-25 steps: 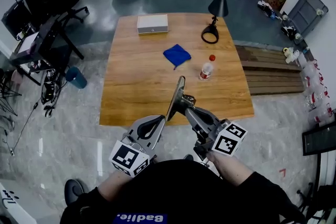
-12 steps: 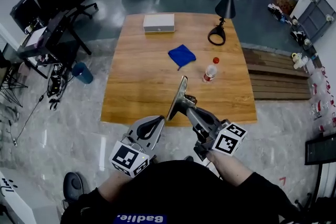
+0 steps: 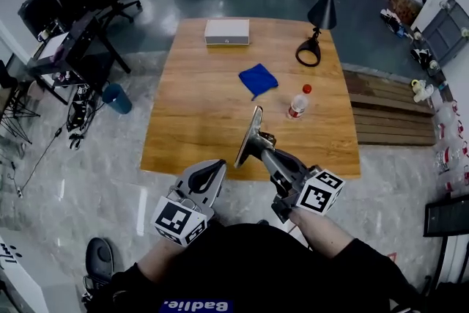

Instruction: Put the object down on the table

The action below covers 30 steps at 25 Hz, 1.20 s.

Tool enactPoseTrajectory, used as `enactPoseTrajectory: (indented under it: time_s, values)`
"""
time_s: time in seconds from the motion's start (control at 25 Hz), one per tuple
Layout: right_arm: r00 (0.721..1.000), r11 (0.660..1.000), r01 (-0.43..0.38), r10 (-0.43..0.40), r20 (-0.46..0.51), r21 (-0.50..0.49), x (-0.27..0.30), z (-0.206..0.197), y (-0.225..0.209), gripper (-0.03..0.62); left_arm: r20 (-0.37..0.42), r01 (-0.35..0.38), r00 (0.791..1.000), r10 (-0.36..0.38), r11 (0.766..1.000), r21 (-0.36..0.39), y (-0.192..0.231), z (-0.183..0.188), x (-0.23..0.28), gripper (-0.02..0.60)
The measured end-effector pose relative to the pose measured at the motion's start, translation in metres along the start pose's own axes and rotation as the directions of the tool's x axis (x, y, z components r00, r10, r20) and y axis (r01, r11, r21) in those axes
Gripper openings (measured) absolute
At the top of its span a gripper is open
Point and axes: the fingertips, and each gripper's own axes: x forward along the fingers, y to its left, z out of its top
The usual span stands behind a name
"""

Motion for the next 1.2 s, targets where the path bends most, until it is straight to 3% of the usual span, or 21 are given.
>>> enactPoseTrajectory:
  time_s: [0.48,0.72,0.96,1.2]
  values:
    - [0.989,0.988,0.149,-0.148,0.029,-0.034,0.090,-0.019,0.005,0.009,0.020,0.134,0.991,-0.133,0.991,-0.027,0.102,-0.004,-0.022,0.008]
    - [0.978,0.978,0.208,-0.207,0.035,-0.029,0.116,-0.028,0.002,0.008,0.014,0.189,0.982,-0.188,0.981,-0.049,0.131,-0.010,-0.024,0.008]
    - [0.976,0.976,0.216,-0.216,0.000,0.036,0.114,-0.035,-0.028,0.008,-0.003,0.180,0.984,-0.180,0.982,-0.050,0.127,-0.014,-0.007,0.008]
    - [0.977,0.970,0.207,-0.198,-0.079,0.128,0.114,-0.044,-0.081,0.009,-0.042,0.111,0.993,-0.113,0.993,-0.038,0.120,-0.010,0.014,0.008]
